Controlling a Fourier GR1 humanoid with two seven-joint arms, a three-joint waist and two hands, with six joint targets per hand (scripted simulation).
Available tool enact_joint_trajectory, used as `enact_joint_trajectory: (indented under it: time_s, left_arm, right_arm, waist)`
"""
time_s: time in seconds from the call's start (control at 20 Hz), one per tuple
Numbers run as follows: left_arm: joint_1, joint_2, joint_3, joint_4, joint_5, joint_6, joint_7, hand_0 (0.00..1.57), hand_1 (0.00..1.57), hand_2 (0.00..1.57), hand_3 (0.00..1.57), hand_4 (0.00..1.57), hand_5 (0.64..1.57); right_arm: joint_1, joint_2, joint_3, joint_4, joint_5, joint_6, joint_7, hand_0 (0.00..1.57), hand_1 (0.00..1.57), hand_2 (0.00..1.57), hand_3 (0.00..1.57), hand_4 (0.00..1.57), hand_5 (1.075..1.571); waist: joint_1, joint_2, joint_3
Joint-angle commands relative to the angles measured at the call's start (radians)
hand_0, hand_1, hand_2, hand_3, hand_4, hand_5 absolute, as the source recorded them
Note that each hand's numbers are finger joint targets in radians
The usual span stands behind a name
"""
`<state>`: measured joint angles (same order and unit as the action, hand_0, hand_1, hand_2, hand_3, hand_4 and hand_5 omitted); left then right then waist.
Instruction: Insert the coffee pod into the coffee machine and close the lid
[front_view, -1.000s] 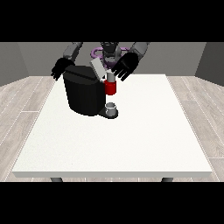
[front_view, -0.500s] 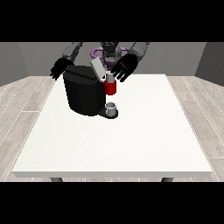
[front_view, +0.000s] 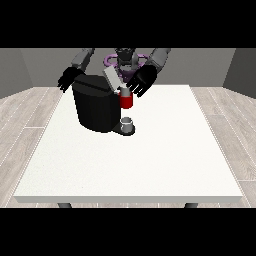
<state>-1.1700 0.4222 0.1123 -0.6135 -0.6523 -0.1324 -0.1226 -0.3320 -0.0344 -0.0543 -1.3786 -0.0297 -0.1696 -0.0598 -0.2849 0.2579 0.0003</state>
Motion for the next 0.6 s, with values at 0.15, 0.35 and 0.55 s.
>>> enact_joint_trajectory:
  time_s: [0.15, 0.35, 0.55]
  left_arm:
    - [0.031, -0.028, 0.000, 0.013, -0.006, 0.007, 0.002, 1.22, 1.22, 1.27, 1.17, 0.48, 1.571]
    - [-0.014, 0.027, 0.020, 0.025, -0.008, -0.002, -0.016, 1.20, 1.20, 1.23, 1.09, 0.46, 1.571]
    - [0.012, 0.030, 0.002, 0.014, -0.016, -0.045, -0.028, 1.13, 1.13, 1.17, 1.00, 0.46, 1.571]
  right_arm:
    - [0.026, -0.001, -0.002, 0.007, -0.009, 0.015, -0.028, 0.00, 0.00, 0.00, 0.00, 0.45, 1.571]
    - [-0.016, 0.004, 0.014, -0.029, -0.002, 0.002, 0.019, 0.00, 0.00, 0.00, 0.00, 0.42, 1.571]
    - [0.046, -0.002, 0.010, 0.008, 0.011, 0.003, -0.019, 0.00, 0.00, 0.00, 0.00, 0.38, 1.571]
  waist:
    - [0.001, -0.001, -0.0002]
    - [-0.025, 0.042, -0.0004]
    - [0.002, 0.005, -0.0001]
